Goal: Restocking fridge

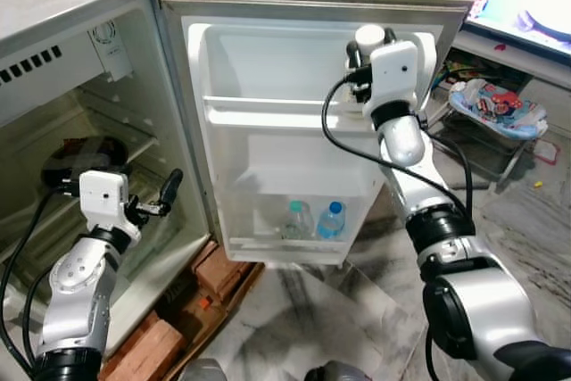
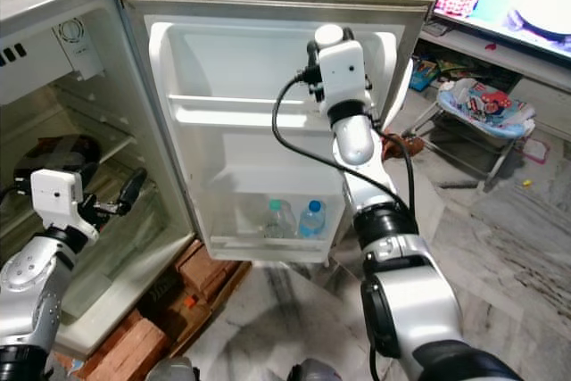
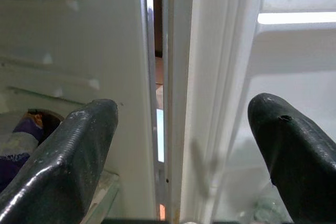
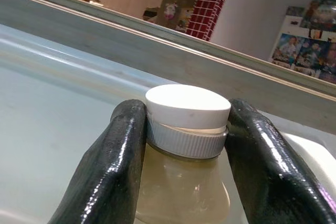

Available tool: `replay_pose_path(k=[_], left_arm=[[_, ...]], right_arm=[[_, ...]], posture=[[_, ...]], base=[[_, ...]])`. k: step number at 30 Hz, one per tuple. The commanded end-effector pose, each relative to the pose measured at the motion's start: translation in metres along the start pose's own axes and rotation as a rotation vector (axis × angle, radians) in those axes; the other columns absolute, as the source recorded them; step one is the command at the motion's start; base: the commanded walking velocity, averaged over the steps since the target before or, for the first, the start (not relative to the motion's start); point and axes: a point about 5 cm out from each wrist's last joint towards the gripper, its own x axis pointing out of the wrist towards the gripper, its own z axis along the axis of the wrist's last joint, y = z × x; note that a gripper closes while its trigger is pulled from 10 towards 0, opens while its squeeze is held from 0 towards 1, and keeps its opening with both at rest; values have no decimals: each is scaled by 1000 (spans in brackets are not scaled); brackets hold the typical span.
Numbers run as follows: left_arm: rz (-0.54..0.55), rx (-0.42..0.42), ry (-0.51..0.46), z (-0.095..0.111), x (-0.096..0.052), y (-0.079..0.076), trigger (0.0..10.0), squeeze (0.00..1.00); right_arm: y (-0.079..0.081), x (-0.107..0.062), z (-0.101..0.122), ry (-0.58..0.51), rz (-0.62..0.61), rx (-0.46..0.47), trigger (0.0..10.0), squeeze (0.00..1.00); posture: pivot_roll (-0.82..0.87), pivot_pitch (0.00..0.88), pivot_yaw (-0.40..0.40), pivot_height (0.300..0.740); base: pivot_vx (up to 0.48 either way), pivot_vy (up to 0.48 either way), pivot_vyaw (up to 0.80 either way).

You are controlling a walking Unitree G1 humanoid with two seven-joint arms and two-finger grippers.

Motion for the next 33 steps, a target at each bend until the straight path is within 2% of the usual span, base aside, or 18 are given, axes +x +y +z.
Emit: replay_pose_path(k=[1,11,17,24,29,33], left_arm=[[-8,11,1,3,-1,1,10000,0],[-13,16,5,5,0,0,10000,0],[-16,22,11,5,0,1,10000,0],[-20,26,19,6,0,3,10000,0],[-22,31,20,7,2,5,10000,0],[-28,35,23,8,4,4,10000,0]], right_arm=[[-4,-4,-9,51,-26,7,10000,0],[-5,-16,-20,131,-61,10,10000,0],[-16,-29,-31,200,-145,-14,10000,0],[-24,-44,-35,259,-178,-37,10000,0],[-21,-54,-33,284,-179,-27,10000,0],[-19,-54,-37,301,-180,-41,10000,0]], posture=[[212,0,-35,740],[208,0,-28,740],[204,0,-25,740],[198,0,-14,740],[194,0,-7,740],[196,0,-2,740]], base=[[0,0,0],[0,0,0],[0,0,0],[0,0,0],[0,0,0],[0,0,0]])
